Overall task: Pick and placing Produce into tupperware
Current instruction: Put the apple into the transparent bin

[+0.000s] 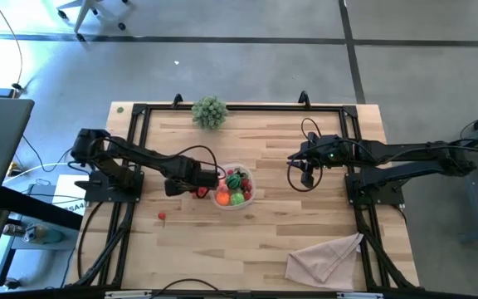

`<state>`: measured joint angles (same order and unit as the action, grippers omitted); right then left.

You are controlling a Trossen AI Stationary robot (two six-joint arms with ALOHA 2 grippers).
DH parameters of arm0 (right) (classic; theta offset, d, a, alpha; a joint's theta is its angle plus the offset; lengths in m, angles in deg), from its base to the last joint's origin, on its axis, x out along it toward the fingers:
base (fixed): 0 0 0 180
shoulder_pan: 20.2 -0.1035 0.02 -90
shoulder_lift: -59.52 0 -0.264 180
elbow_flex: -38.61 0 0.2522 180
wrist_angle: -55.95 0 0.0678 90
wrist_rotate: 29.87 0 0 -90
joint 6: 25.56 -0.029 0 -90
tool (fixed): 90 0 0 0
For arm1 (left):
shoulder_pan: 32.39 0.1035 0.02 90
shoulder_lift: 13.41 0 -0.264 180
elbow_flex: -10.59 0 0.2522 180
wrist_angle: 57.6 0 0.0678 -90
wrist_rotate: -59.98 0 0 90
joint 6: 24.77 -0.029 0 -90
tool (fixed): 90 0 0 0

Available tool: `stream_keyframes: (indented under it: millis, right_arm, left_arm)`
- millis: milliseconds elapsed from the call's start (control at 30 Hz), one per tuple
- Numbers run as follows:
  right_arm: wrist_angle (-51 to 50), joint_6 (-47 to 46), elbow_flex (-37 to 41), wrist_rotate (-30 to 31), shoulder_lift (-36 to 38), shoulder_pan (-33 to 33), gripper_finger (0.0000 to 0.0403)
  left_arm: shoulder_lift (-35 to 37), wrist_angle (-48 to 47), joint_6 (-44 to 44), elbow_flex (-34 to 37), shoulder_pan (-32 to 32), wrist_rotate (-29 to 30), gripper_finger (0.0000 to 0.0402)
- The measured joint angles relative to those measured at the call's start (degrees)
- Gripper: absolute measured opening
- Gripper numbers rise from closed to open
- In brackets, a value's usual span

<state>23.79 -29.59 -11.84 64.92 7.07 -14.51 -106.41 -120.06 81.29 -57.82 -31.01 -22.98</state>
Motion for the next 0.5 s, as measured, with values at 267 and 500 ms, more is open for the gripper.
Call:
stream_keyframes:
  millis: [267,500]
  right_arm:
    - [-0.25,0.00,0.00,-0.01,0.01,-0.02,0.0071]
    - [-0.48,0.00,0.00,-0.01,0.00,-0.02,0.0071]
  left_arm:
    - [-2.82,2.16,-2.40,0.06,0.10,-1.64,0.0399]
    - [-2.82,2.79,-3.05,0.01,0.10,-0.96,0.0399]
